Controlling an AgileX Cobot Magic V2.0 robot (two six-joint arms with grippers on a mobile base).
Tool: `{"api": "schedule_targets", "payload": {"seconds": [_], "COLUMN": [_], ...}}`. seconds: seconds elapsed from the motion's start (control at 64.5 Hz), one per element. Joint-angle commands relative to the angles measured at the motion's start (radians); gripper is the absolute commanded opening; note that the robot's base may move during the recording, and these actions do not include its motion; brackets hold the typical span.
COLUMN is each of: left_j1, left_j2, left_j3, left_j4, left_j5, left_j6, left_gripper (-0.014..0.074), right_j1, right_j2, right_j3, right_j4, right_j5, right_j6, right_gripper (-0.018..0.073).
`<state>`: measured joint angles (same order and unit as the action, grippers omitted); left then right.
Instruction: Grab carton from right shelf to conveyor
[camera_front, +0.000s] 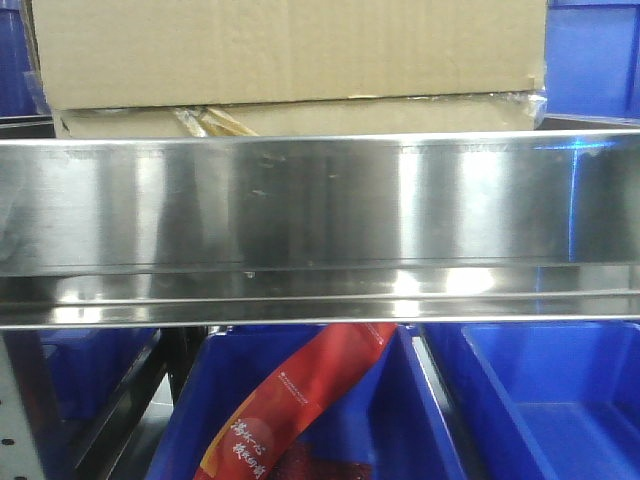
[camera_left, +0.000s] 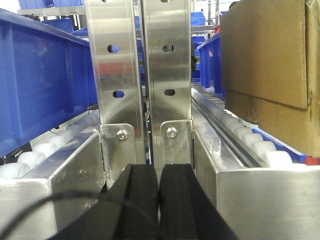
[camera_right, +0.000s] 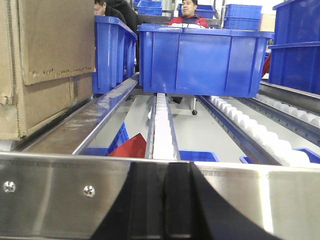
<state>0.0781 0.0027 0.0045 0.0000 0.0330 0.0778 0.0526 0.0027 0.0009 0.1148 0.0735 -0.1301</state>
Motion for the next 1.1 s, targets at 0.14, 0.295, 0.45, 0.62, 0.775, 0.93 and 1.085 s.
{"api": "schedule_targets", "payload": {"seconds": [0.14, 0.295, 0.45, 0.62, 0.775, 0.93, 1.085], "left_j1": [-0.002, -0.002, -0.002, -0.002, -0.002, -0.002, -0.002], "left_j2": [-0.003, -0.003, -0.003, -0.003, -0.003, -0.003, -0.003], "left_j3": [-0.005, -0.005, -0.005, -0.005, -0.005, -0.005, -0.005], "left_j4": [0.0, 0.0, 0.0, 0.0, 0.0, -0.016, -0.132], "left_j5": [-0.019, -0.019, -0.019, -0.027, -0.059, -0.069, -0.145], "left_j6": [0.0, 0.0, 0.0, 0.0, 0.0, -0.002, -0.002], "left_gripper": [0.0, 0.0, 0.0, 0.0, 0.0, 0.0, 0.0], "right_j1": [0.002, 0.002, 0.002, 0.001, 0.001, 0.001, 0.001], "right_j2": [-0.003, -0.003, -0.003, -0.003, -0.003, -0.003, -0.003], "right_j3": [-0.001, -0.001, -0.001, -0.001, -0.001, -0.001, -0.016], "right_j4": [0.003, 0.003, 0.003, 0.003, 0.003, 0.003, 0.005], "right_j5": [-0.023, -0.023, -0.023, -0.062, -0.09, -0.137, -0.186], "right_j6": [-0.002, -0.002, -0.002, -0.002, -0.002, -0.002, -0.002], "right_gripper": [-0.0067, -0.0067, -0.0067, -0.0067, -0.0067, -0.0067, -0.0067]}}
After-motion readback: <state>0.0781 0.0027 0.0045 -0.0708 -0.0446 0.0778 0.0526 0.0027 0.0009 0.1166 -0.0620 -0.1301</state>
